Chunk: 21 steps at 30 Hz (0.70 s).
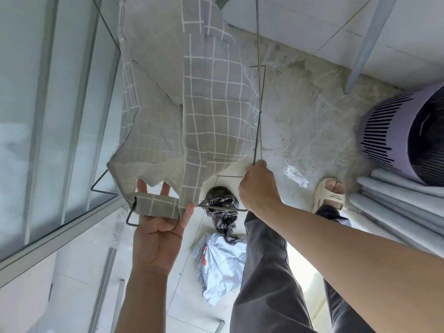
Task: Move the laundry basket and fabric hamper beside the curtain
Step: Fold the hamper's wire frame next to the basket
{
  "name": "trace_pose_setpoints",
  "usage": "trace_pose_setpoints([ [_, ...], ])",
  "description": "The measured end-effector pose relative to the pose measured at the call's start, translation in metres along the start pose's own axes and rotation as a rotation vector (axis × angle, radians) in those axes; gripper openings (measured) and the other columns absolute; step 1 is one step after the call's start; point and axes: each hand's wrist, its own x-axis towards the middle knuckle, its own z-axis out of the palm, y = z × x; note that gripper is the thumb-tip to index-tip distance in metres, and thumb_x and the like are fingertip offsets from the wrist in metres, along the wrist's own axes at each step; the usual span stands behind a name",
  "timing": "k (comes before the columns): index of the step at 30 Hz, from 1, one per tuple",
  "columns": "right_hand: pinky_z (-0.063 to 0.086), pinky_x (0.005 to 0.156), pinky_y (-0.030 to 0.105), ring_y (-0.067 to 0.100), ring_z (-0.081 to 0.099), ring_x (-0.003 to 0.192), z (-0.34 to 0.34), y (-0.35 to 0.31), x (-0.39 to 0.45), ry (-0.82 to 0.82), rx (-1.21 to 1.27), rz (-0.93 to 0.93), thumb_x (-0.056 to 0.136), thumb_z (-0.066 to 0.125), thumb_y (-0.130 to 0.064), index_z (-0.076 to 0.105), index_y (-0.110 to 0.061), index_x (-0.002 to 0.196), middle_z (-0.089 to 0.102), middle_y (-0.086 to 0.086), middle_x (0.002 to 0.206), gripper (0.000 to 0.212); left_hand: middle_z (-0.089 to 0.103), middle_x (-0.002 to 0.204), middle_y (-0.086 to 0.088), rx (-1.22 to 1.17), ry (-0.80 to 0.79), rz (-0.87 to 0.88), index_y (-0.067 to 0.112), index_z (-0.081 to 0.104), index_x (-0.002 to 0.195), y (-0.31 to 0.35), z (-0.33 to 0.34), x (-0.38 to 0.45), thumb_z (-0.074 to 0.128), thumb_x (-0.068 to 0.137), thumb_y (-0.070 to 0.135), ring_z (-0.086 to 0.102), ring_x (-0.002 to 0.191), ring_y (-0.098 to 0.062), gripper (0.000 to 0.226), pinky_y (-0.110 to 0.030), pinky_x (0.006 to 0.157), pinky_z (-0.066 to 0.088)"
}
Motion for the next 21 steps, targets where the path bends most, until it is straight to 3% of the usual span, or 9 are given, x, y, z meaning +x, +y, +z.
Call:
trace_pose_setpoints([
  [3,0.048,0.090,0.049,0.041,0.054,0.108,-0.003,0.001,0.009,0.008,-0.053,-0.038,0.095,0.039,-0.010,0.047,0.002,0.116,0.051,0.024,0.120,0.026,0.056,0.145,0.000,-0.013,-0.024,0.002,0.049,0.050,0.140,-0.003,-0.003,0.012,0.033,0.059,-0.023,0.045,0.131,-0.030,0.110,-0.046,0.086,0.056],
  [5,0.051,0.087,0.049,0.040,0.059,0.104,-0.007,0.000,0.019,-0.013,-0.020,-0.053,0.099,0.036,-0.011,0.046,0.003,0.120,0.056,0.024,0.118,0.027,0.060,0.141,0.002,-0.020,-0.044,0.011,0.049,0.052,0.139,-0.003,-0.002,0.025,0.036,0.056,-0.023,0.055,0.123,-0.026,0.111,-0.048,0.088,0.055],
  [9,0.058,0.066,0.040,0.029,0.069,0.084,-0.026,-0.002,0.035,-0.312,0.584,0.209,0.102,0.046,-0.017,0.043,-0.005,0.134,0.067,0.017,0.113,0.034,0.056,0.143,-0.002,0.011,0.001,0.000,0.047,0.062,0.128,0.003,0.008,0.064,0.029,0.061,-0.027,0.062,0.121,-0.033,0.105,-0.051,0.087,0.054],
  [11,0.059,0.077,0.043,0.029,0.070,0.090,-0.036,0.002,0.037,-0.463,0.713,0.282,0.102,0.052,-0.020,0.052,-0.009,0.118,0.066,0.014,0.120,0.020,0.053,0.143,-0.006,0.032,0.067,-0.023,0.043,0.058,0.132,0.010,0.011,0.083,0.024,0.061,-0.027,0.064,0.116,-0.037,0.106,-0.050,0.085,0.056],
  [13,0.058,0.084,0.046,0.028,0.071,0.095,-0.042,0.011,0.039,-0.503,0.705,0.261,0.102,0.050,-0.021,0.053,-0.015,0.110,0.067,0.010,0.116,0.010,0.056,0.135,-0.008,0.025,0.142,-0.036,0.033,0.052,0.141,0.016,0.008,0.092,0.029,0.052,-0.025,0.071,0.102,-0.033,0.108,-0.046,0.081,0.059],
  [17,0.059,0.085,0.045,0.028,0.071,0.096,-0.042,0.027,0.036,-0.516,0.630,0.274,0.103,0.047,-0.021,0.053,-0.006,0.130,0.069,0.010,0.116,0.032,0.066,0.104,-0.006,0.047,0.276,-0.042,0.020,0.055,0.125,0.026,-0.011,0.089,0.057,0.066,-0.016,0.072,0.085,-0.024,0.069,-0.038,0.080,0.061],
  [19,0.059,0.079,0.041,0.028,0.071,0.098,-0.040,0.034,0.031,-0.520,0.592,0.293,0.104,0.047,-0.021,0.051,-0.007,0.135,0.069,0.009,0.117,0.035,0.067,0.094,-0.008,0.084,0.387,-0.064,0.010,0.061,0.109,0.026,-0.020,0.088,0.046,0.084,-0.012,0.068,0.088,-0.029,0.037,-0.039,0.079,0.061],
  [21,0.058,0.077,0.040,0.029,0.071,0.098,-0.037,0.041,0.025,-0.522,0.571,0.312,0.104,0.046,-0.022,0.050,-0.010,0.136,0.070,0.009,0.115,0.034,0.066,0.091,-0.011,0.121,0.448,-0.064,0.005,0.060,0.088,0.027,-0.023,0.088,0.037,0.086,-0.010,0.063,0.090,-0.036,0.027,-0.042,0.076,0.061],
])
